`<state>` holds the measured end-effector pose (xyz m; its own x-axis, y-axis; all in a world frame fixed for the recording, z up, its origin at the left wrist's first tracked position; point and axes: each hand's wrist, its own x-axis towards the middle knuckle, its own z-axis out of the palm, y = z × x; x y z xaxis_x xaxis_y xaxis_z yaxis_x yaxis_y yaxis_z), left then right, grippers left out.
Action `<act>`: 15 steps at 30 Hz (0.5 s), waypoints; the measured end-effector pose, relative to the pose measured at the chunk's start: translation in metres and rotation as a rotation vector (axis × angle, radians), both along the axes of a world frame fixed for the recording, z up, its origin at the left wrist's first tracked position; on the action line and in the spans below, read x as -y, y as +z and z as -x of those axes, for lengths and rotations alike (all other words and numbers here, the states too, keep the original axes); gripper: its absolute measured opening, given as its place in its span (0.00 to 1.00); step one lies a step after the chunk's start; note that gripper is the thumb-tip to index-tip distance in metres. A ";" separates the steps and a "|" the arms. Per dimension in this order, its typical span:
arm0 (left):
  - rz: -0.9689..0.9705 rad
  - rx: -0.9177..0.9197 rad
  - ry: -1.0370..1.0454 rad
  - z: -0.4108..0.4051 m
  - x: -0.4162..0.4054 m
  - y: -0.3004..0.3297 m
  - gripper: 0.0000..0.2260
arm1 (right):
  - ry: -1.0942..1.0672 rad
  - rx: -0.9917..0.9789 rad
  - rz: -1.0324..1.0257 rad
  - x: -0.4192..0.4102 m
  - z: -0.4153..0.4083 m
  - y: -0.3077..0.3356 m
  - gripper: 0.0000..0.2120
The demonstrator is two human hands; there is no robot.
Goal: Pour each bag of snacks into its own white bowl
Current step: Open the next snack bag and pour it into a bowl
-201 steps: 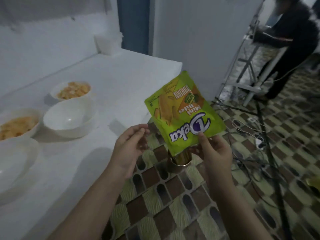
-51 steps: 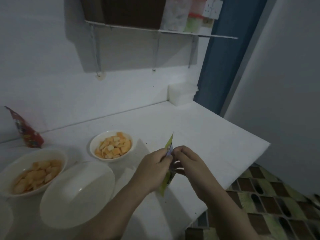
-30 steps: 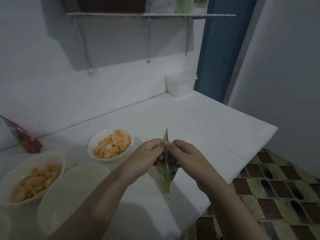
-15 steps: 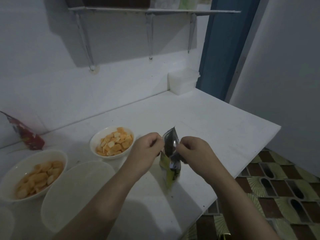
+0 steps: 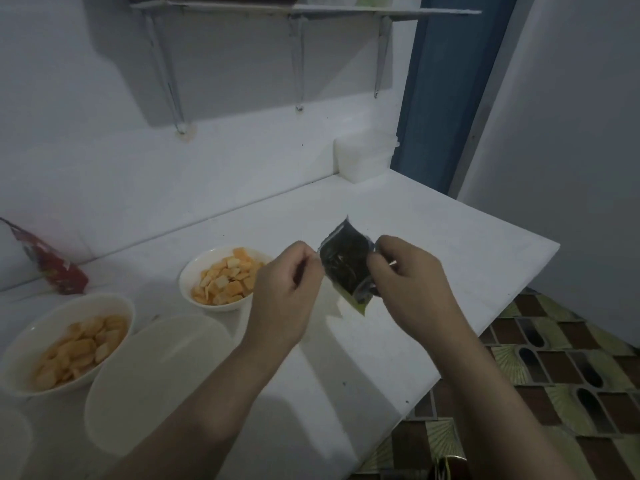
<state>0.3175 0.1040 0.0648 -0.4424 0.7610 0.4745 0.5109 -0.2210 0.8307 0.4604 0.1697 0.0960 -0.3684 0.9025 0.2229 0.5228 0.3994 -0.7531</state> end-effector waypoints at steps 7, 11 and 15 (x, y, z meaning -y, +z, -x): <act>0.410 0.693 0.034 0.014 -0.016 -0.002 0.11 | 0.010 -0.194 -0.157 0.018 -0.004 0.029 0.12; 0.210 1.009 -0.147 0.029 0.002 0.006 0.13 | 0.157 -0.277 -0.155 0.045 0.009 0.051 0.11; -0.001 1.129 -0.099 0.054 0.023 0.010 0.19 | 0.313 -0.370 -0.082 0.066 0.028 0.062 0.12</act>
<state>0.2634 0.0811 0.0744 -0.5561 0.8161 -0.1571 -0.5502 -0.2199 0.8056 0.4325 0.1035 0.1577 -0.5021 0.7349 0.4559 0.0713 0.5605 -0.8251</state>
